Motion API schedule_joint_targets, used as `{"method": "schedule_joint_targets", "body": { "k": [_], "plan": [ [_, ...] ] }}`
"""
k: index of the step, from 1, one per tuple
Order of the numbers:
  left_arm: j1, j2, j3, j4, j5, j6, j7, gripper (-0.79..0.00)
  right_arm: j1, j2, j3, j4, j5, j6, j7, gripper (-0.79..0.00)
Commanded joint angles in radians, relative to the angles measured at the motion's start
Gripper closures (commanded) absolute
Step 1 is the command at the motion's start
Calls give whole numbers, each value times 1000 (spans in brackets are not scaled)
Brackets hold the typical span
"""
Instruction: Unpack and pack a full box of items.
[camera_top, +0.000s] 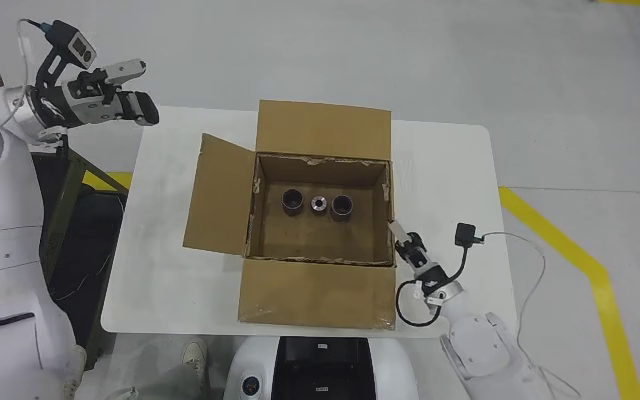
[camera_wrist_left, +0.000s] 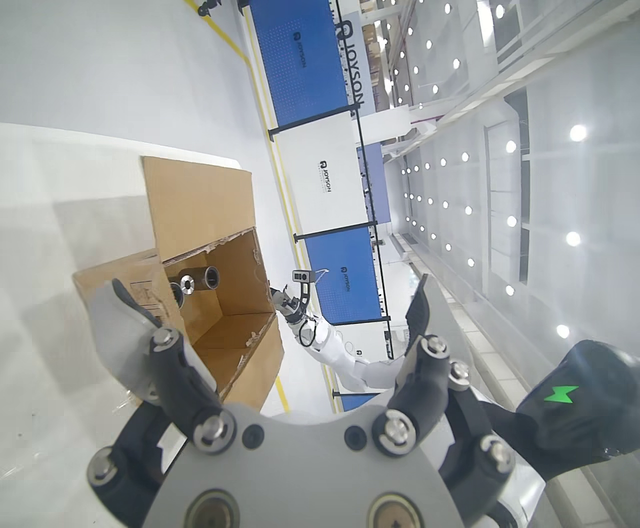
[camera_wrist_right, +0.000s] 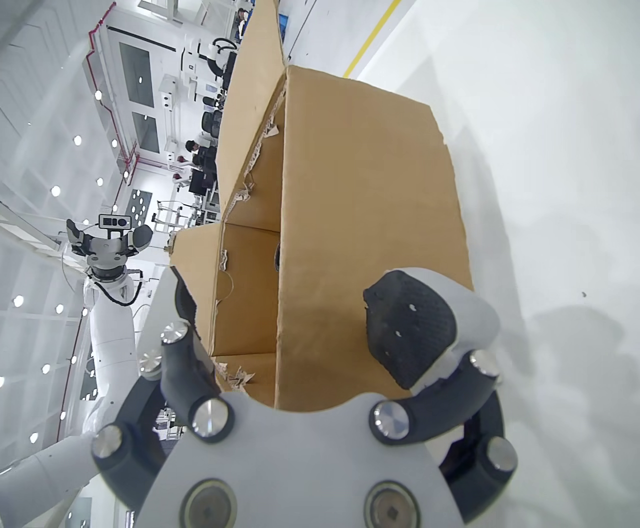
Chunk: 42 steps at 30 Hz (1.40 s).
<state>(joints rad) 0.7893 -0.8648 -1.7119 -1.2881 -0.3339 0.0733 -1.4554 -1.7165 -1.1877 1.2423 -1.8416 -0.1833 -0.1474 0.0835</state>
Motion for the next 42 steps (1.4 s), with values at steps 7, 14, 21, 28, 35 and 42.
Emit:
{"method": "schedule_joint_targets", "body": {
  "k": [7,14,21,28,35,42],
  "plan": [
    [-22,13,6,31,29,3,-37,-785,18,-6,-16,17,-13,20,-1,-785],
    [-22,13,6,31,29,3,-37,-785,26,-10,-18,24,-23,33,-25,-785],
    [-22,13,6,31,29,3,-37,-785,-15,-6,33,-74,-93,56,-71,-785],
    [-22,13,6,31,29,3,-37,-785,13,-2,36,-199,-204,121,-2,-785],
    [-22,13,6,31,29,3,-37,-785,121,-11,-44,-258,-301,203,102,-785],
    [-22,13,6,31,29,3,-37,-785,307,-26,-175,-231,-416,326,330,-785]
  ]
}}
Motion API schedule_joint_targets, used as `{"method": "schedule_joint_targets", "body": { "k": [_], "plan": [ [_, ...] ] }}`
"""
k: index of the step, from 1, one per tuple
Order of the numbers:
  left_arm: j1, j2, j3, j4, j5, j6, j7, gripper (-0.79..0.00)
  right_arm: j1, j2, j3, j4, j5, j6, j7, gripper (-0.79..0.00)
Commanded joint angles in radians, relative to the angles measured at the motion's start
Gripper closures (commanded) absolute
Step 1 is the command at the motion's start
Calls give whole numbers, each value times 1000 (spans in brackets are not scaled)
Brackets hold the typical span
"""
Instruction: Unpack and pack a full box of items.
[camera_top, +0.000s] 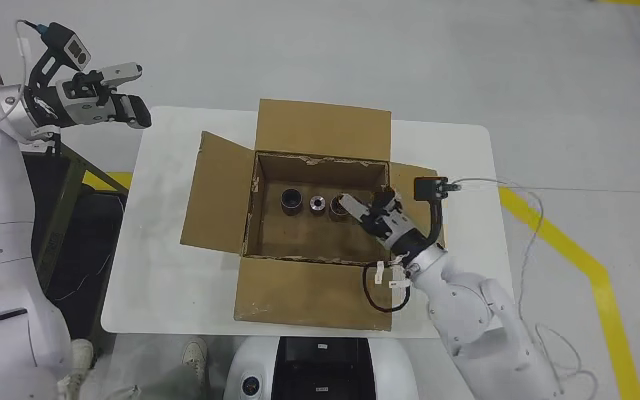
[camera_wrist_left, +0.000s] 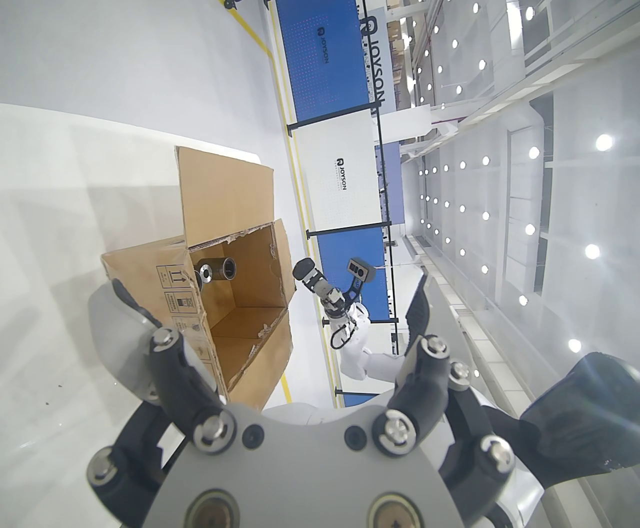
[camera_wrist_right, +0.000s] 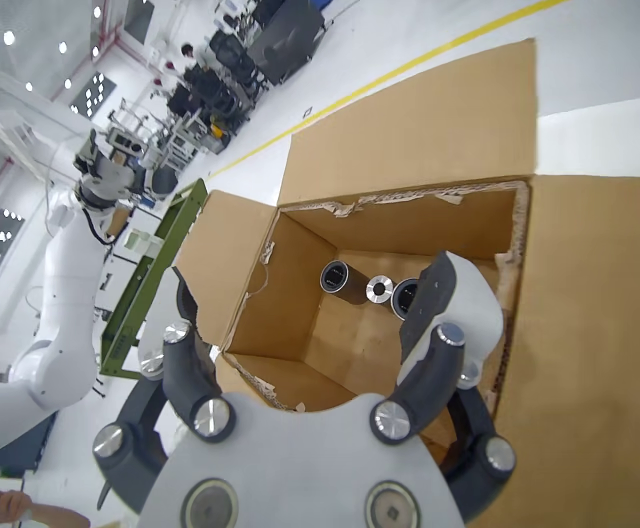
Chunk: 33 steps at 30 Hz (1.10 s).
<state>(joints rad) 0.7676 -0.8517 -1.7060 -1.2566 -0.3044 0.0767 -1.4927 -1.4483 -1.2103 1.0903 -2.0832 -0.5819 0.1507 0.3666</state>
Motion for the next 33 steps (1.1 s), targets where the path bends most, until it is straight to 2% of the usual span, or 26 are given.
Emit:
{"method": "schedule_joint_targets", "body": {
  "k": [1,6,12,33],
  "plan": [
    [0,0,0,0,0,0,0,-785,58,-5,-37,16,-28,43,67,-785],
    [0,0,0,0,0,0,0,-785,170,-25,-128,61,-101,149,164,-785],
    [0,0,0,0,0,0,0,-785,255,-41,-180,99,-140,234,260,-785],
    [0,0,0,0,0,0,0,-785,255,-41,-180,99,-140,234,260,-785]
  ]
}}
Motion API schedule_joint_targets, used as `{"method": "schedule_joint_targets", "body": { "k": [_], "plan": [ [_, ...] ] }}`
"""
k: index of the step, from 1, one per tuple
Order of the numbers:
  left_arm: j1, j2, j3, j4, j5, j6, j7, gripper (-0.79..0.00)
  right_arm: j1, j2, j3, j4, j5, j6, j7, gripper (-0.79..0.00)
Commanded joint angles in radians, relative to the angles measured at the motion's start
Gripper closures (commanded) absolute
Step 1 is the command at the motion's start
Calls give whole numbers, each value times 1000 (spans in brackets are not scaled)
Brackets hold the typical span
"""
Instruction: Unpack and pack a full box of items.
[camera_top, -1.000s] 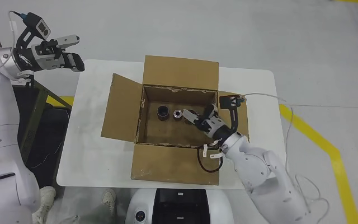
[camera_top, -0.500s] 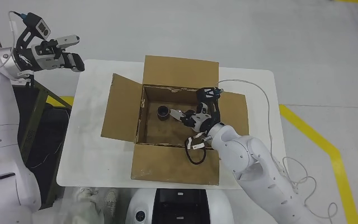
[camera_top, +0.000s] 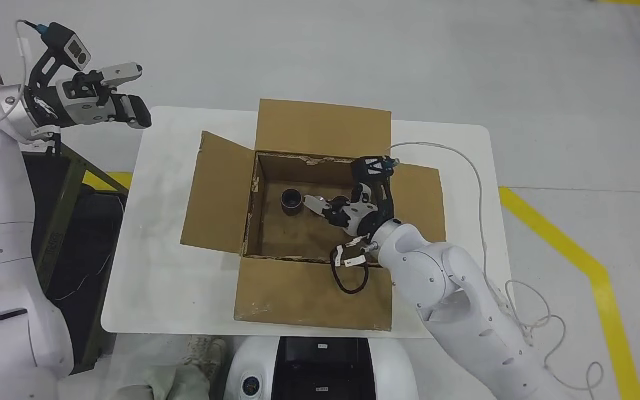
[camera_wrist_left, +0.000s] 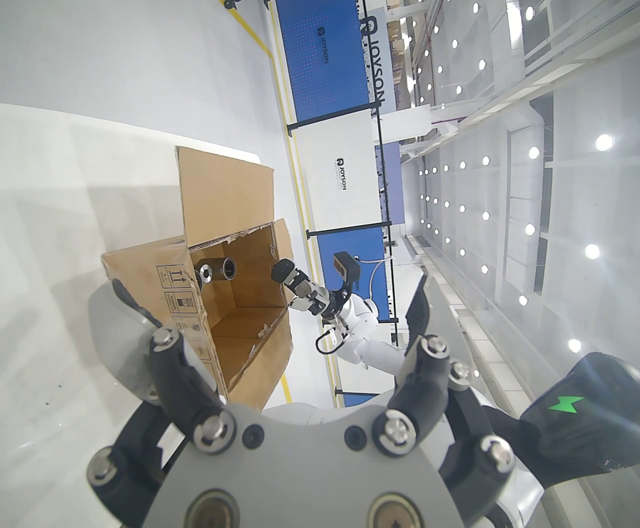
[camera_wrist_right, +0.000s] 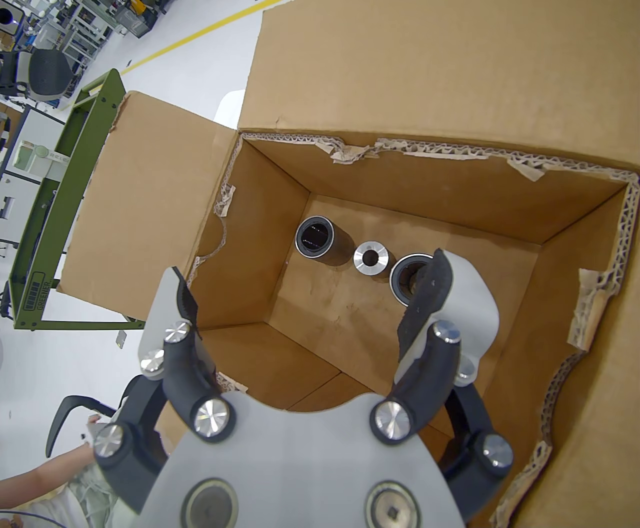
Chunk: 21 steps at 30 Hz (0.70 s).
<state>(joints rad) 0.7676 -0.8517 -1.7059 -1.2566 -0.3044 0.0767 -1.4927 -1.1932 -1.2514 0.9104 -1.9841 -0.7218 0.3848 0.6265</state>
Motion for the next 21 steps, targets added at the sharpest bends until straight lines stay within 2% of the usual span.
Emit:
{"method": "schedule_joint_targets", "body": {
  "k": [1,10,17,21],
  "plan": [
    [0,0,0,0,0,0,0,-785,0,0,0,0,0,0,0,-785],
    [0,0,0,0,0,0,0,-785,5,0,-3,9,-19,-17,-3,-785],
    [0,0,0,0,0,0,0,-785,85,-3,-25,79,-34,-156,129,-785],
    [0,0,0,0,0,0,0,-785,120,-4,-29,134,-3,-271,187,-785]
  ]
}}
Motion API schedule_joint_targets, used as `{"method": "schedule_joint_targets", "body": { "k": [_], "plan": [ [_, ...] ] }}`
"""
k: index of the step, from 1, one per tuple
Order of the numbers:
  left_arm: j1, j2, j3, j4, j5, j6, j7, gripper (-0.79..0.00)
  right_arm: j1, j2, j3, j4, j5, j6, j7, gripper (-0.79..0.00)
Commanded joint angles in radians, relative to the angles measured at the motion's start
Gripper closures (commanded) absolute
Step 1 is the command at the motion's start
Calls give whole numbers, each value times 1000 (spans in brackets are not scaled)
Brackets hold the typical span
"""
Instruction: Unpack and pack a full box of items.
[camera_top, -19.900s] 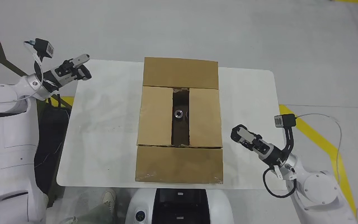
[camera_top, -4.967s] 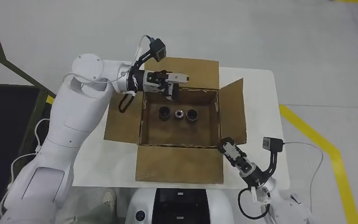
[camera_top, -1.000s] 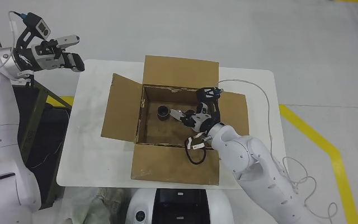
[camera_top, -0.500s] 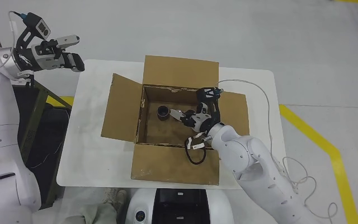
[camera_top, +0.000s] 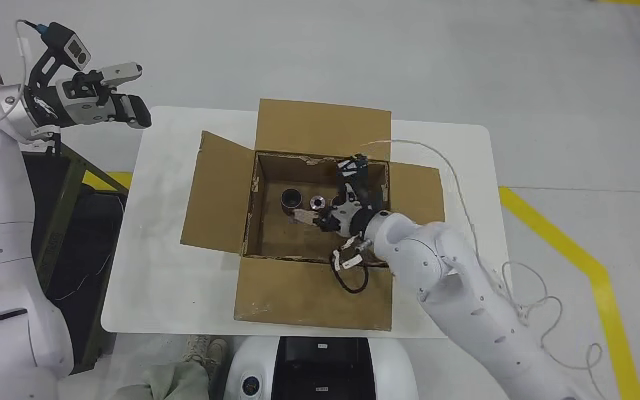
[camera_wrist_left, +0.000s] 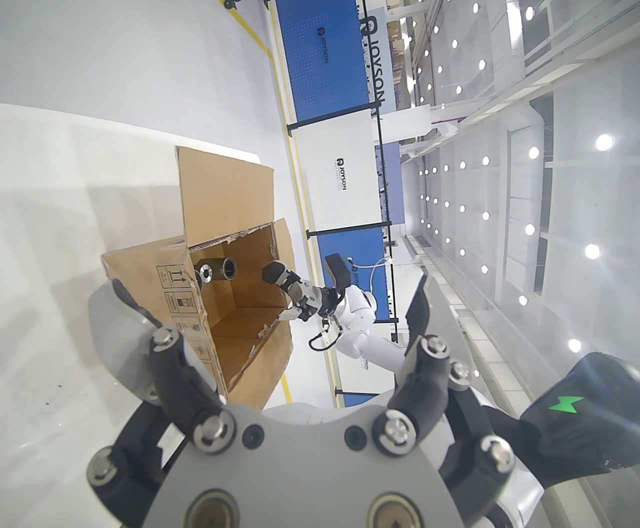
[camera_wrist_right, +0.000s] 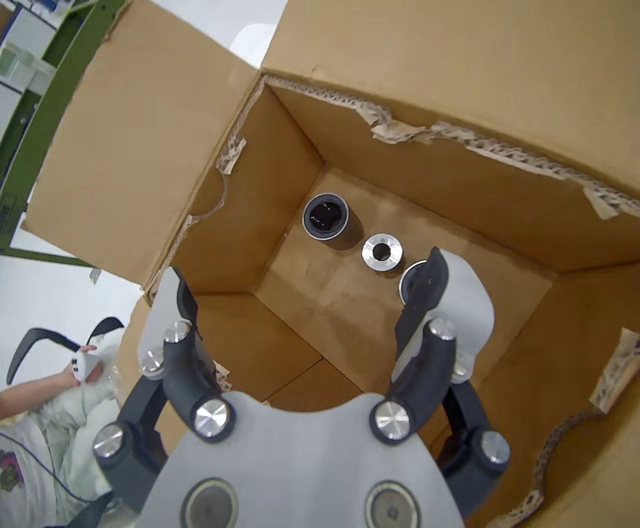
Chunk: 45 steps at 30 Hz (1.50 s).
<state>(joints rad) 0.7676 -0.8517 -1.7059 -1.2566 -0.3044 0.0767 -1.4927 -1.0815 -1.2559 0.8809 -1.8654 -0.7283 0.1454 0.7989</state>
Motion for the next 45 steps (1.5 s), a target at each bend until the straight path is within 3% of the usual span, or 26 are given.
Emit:
{"method": "schedule_joint_targets", "body": {
  "k": [1,8,16,41,45],
  "plan": [
    [0,0,0,0,0,0,0,-785,17,2,2,31,-8,-48,26,-785],
    [0,0,0,0,0,0,0,-785,44,12,-6,57,-134,-189,82,-785],
    [0,0,0,0,0,0,0,-785,45,20,-28,55,-342,-218,123,-785],
    [0,0,0,0,0,0,0,-785,179,-27,-107,272,-352,-246,238,-785],
    [0,0,0,0,0,0,0,-785,192,-36,-119,295,-345,-251,237,-748]
  ]
}}
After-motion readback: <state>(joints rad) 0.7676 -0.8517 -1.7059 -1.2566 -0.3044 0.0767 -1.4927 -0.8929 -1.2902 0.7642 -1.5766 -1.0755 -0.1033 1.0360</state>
